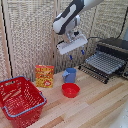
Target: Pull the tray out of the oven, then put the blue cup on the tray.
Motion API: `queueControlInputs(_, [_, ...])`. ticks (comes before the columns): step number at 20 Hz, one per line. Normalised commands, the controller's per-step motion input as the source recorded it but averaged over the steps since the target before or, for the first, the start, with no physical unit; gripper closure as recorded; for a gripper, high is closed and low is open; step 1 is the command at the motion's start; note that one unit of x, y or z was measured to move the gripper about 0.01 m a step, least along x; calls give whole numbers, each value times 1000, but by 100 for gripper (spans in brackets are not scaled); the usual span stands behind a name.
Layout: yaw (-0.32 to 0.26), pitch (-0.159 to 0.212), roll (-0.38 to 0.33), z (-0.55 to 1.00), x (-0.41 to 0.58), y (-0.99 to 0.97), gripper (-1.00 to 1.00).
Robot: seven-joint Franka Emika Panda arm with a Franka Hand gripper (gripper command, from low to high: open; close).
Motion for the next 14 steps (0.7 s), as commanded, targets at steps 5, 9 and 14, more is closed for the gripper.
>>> queueControlInputs(5, [-168, -38, 182, 133, -298, 37, -100])
queueControlInputs(9, [-74, -10, 60, 113, -453, -54, -100])
queueControlInputs(14, [-20, 6, 16, -243, -364, -173, -100])
